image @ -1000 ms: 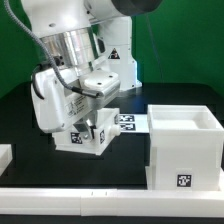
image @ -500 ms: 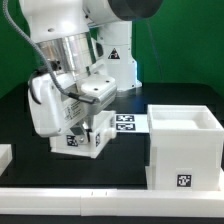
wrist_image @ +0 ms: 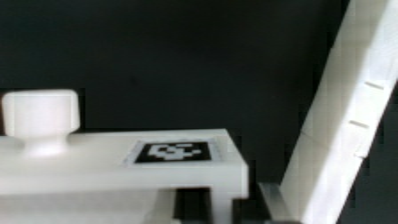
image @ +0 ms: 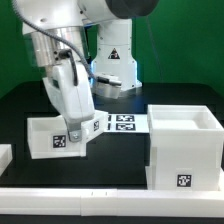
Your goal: Assemble drawer
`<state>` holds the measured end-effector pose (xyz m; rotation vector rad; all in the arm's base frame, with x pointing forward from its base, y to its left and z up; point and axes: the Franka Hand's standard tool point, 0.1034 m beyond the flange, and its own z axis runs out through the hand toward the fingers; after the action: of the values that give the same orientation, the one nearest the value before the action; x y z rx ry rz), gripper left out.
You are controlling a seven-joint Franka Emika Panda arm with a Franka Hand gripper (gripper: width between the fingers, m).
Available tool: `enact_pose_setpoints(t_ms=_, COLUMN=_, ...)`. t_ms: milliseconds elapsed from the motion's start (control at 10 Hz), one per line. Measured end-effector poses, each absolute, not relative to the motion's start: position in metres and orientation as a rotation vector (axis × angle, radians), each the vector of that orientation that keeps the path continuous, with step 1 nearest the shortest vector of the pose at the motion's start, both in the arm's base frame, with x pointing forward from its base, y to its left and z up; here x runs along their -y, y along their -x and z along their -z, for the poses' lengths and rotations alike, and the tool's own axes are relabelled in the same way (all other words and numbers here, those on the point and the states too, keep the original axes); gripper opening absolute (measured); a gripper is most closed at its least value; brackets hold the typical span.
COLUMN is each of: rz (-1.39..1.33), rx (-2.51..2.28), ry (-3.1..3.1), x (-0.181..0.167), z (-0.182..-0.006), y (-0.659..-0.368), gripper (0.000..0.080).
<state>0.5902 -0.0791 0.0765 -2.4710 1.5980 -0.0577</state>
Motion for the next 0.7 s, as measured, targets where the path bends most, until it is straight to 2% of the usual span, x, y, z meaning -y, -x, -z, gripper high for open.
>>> enact_pose_setpoints(t_ms=200, rz=0.08, rx=-1.442, ry=2.569, x=0.078, z=-0.076, y=-0.59, gripper=0.0036)
enact_pose_setpoints(t_ms=500, rz=0.207, rx=-0.595, ry=2.899, x=0.079, z=-0.086, y=-0.587, gripper=0.0036)
enact_pose_setpoints(t_ms=700, rz=0.221, rx=-0.412, ry=2.953, x=0.093, z=-0.084, y=-0.582, gripper=0.0036)
